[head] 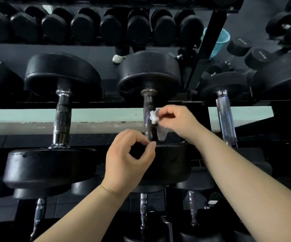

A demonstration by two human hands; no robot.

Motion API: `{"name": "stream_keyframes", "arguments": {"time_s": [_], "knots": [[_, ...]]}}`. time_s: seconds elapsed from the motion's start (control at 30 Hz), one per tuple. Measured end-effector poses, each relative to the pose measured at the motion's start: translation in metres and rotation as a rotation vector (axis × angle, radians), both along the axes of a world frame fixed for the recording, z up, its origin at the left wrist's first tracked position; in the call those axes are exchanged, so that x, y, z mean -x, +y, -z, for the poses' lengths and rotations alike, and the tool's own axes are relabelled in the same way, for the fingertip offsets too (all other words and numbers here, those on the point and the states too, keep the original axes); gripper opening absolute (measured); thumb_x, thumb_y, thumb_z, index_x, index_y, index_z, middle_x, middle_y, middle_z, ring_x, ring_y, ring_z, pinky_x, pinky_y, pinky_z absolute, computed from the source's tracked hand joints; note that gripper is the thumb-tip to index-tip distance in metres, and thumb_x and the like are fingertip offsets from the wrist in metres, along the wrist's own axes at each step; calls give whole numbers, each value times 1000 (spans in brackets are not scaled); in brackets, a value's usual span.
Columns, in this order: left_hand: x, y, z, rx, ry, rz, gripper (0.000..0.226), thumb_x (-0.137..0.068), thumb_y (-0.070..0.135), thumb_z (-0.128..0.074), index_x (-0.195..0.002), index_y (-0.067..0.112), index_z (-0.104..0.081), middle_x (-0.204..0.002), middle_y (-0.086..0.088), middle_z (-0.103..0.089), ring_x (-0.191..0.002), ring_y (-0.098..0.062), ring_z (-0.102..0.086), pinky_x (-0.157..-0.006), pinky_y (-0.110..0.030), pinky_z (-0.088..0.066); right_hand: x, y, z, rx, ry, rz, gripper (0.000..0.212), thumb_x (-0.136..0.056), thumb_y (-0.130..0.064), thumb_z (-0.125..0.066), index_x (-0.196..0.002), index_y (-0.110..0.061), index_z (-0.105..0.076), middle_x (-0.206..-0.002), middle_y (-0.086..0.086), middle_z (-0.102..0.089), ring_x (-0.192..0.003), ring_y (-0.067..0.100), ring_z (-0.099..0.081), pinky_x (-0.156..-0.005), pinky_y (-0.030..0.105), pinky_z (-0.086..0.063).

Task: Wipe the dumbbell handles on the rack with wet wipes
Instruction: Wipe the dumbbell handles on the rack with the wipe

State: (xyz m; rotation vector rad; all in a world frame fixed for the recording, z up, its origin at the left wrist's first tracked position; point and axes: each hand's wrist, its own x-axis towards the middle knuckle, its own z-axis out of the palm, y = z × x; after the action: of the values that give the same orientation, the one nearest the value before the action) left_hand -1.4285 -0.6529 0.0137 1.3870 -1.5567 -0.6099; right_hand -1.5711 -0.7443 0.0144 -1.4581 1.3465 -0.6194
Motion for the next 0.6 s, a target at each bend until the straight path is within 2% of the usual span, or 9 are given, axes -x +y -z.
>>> {"name": "stream_keyframes", "arguments": {"time_s": [0.07, 0.1, 0.23, 0.3, 0.37, 0.47, 0.53, 0.6], "knots": [[0, 0, -1, -17, 17, -2, 11, -72, 37, -52, -65, 39, -44, -68, 17, -56, -72, 3, -50, -68, -4, -38, 5, 11, 2, -124, -74, -72, 23, -77, 7, -61, -70, -15, -60, -53, -12, -59, -46, -7, -52, -52, 5, -41], [0, 0, -1, -25, 23, -1, 11, -72, 37, -52, -64, 38, -44, -74, 19, -57, -72, 3, -50, -68, -4, -38, 6, 13, 2, -150, -91, -86, 25, -77, 7, -61, -69, -17, -59, -51, -10, -59, -43, -6, -51, -51, 6, -41], [1, 0, -1, -24, 18, 3, 10, -72, 36, -52, -65, 37, -45, -77, 22, -57, -71, 3, -50, -68, -5, -39, -2, -13, -4, 21, -10, 18, 22, -78, 6, -59, -74, -15, -61, -67, -10, -55, -52, -12, -50, -56, 2, -38], [1, 0, -2, -20, 17, -3, 10, -72, 36, -52, -65, 37, -45, -78, 21, -57, -71, 2, -51, -68, -5, -39, -8, -26, -7, 72, -57, 106, 17, -79, 4, -59, -79, -12, -60, -69, -10, -54, -60, -6, -50, -56, 1, -38], [1, 0, -2, -21, 19, -1, 9, -72, 36, -52, -65, 36, -46, -78, 22, -57, -71, 1, -51, -68, -4, -39, -10, -26, -5, 67, -104, 142, 19, -81, 1, -59, -72, -16, -58, -70, -11, -54, -64, -2, -48, -57, 0, -38], [0, 0, -2, -20, 23, -4, 9, -72, 36, -52, -65, 36, -46, -78, 22, -57, -71, 1, -51, -68, -4, -39, -3, -7, 2, -28, -112, 52, 26, -80, -1, -62, -67, -22, -56, -69, -10, -54, -61, 0, -48, -54, 2, -39], [1, 0, -1, -18, 24, -3, 9, -72, 36, -52, -65, 36, -46, -79, 21, -57, -70, 2, -51, -67, -4, -39, 2, 1, 2, -90, -87, -24, 25, -79, 0, -64, -66, -21, -57, -68, -10, -56, -58, -1, -50, -54, 4, -42], [1, 0, -1, -10, 19, -3, 10, -72, 35, -52, -66, 37, -45, -79, 21, -58, -70, 4, -51, -67, -4, -39, 1, -5, 0, -52, -43, -23, 25, -77, 0, -64, -67, -22, -59, -69, -12, -57, -55, -5, -51, -56, 3, -41]]}}
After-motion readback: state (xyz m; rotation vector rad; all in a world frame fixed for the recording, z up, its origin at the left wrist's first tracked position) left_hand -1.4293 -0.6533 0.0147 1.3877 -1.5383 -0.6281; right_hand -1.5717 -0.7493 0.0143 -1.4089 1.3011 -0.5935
